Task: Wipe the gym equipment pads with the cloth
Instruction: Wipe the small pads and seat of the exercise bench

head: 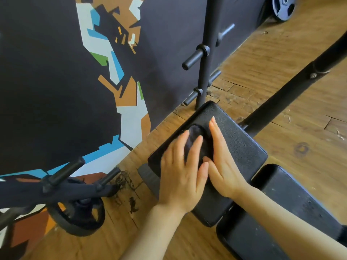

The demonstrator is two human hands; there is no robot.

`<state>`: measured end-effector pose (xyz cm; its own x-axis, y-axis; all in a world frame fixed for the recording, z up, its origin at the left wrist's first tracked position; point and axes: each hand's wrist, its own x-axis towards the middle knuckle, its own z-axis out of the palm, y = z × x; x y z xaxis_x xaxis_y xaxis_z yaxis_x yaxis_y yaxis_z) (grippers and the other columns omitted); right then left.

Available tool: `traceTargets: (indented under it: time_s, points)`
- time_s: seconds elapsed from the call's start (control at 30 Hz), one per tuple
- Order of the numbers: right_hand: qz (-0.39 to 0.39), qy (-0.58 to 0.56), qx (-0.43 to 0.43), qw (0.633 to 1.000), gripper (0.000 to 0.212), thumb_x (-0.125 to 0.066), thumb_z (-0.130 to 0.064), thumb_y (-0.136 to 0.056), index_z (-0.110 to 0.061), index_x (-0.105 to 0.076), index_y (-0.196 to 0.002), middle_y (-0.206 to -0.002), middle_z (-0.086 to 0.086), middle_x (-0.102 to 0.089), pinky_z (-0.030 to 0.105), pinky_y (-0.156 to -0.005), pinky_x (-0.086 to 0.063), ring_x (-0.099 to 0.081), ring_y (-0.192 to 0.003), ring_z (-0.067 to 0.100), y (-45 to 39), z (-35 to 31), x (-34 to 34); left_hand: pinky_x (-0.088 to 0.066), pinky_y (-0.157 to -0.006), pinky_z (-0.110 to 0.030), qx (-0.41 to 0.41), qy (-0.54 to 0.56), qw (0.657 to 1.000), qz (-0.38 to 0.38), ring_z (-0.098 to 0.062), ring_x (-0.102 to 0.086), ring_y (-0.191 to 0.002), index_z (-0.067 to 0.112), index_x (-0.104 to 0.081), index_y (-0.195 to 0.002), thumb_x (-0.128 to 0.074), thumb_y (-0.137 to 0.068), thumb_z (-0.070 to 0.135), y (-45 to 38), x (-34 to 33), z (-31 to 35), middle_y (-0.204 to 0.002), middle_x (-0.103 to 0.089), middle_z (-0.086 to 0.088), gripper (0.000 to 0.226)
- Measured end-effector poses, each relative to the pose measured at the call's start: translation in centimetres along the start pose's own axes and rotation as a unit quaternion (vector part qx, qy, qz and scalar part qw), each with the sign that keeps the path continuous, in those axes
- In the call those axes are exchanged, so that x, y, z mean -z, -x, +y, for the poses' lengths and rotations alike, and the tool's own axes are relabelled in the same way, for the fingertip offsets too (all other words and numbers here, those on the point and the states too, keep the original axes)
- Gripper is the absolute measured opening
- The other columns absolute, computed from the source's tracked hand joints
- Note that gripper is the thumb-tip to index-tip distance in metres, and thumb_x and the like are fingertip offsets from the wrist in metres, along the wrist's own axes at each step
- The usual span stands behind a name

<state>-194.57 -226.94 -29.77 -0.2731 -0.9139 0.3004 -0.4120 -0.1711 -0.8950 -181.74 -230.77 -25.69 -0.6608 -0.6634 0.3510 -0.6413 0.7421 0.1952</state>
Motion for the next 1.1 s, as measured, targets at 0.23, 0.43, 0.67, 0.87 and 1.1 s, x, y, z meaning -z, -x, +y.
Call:
traceTargets:
  time_s: [0.23, 0.43, 0.67, 0.87, 1.1]
  points:
    - [0.082, 0.300, -0.061, 0.948, 0.058, -0.035, -0.027, -0.095, -0.023, -0.023, -0.152, -0.160, -0.001, -0.011, 0.042, -0.120, -0.001, 0.001, -0.148, 0.021, 0.8, 4.1, 2.7, -0.043, -0.103, -0.041, -0.043, -0.081, 0.994, -0.055, -0.030, -0.046, -0.133, 0.013, -0.061, -0.099, -0.050, -0.094, 0.039, -1.7, -2.8, 1.7, -0.142, -0.050, -0.018, 0.029]
    - [0.026, 0.388, -0.072, 0.918, 0.064, -0.026, -0.055, -0.098, -0.024, -0.014, -0.153, -0.161, 0.003, -0.004, 0.047, -0.119, 0.000, 0.005, -0.148, 0.024, 0.5, 4.2, 2.6, -0.044, -0.105, -0.045, -0.082, -0.132, 0.985, -0.070, -0.033, -0.041, -0.136, 0.006, -0.053, -0.124, -0.064, -0.083, 0.020, 0.0, -2.3, 0.3, -0.144, -0.047, -0.019, 0.045]
    - [0.058, 0.331, -0.072, 0.939, 0.057, -0.027, -0.037, -0.099, -0.015, -0.022, -0.152, -0.160, 0.002, -0.012, 0.042, -0.120, -0.002, 0.001, -0.148, 0.017, -0.7, 3.4, 1.8, -0.036, -0.107, -0.041, -0.051, -0.142, 0.983, -0.103, -0.036, -0.036, -0.139, -0.001, -0.043, -0.141, -0.059, -0.092, 0.025, -8.6, -2.3, -1.7, -0.149, -0.039, -0.022, 0.058]
    - [0.066, 0.338, -0.068, 0.936, 0.056, -0.027, -0.035, -0.099, -0.013, -0.025, -0.151, -0.160, 0.004, -0.016, 0.044, -0.120, -0.007, -0.004, -0.148, 0.020, -0.2, 3.7, 1.7, -0.050, -0.093, -0.042, -0.115, -0.125, 0.980, -0.103, -0.036, -0.056, -0.122, 0.002, -0.051, -0.136, -0.062, -0.088, 0.020, -4.4, 0.7, -5.2, -0.139, -0.052, -0.020, 0.052]
    - [0.105, 0.323, -0.103, 0.935, 0.058, -0.027, -0.037, -0.098, -0.014, -0.021, -0.152, -0.160, 0.002, -0.010, 0.044, -0.120, -0.006, 0.000, -0.148, 0.018, -0.8, 2.7, 0.3, -0.055, -0.085, -0.035, -0.109, -0.146, 0.980, -0.079, -0.034, -0.062, -0.112, -0.004, -0.054, -0.131, -0.050, -0.093, 0.030, -8.4, -1.2, -3.2, -0.130, -0.058, -0.024, 0.051]
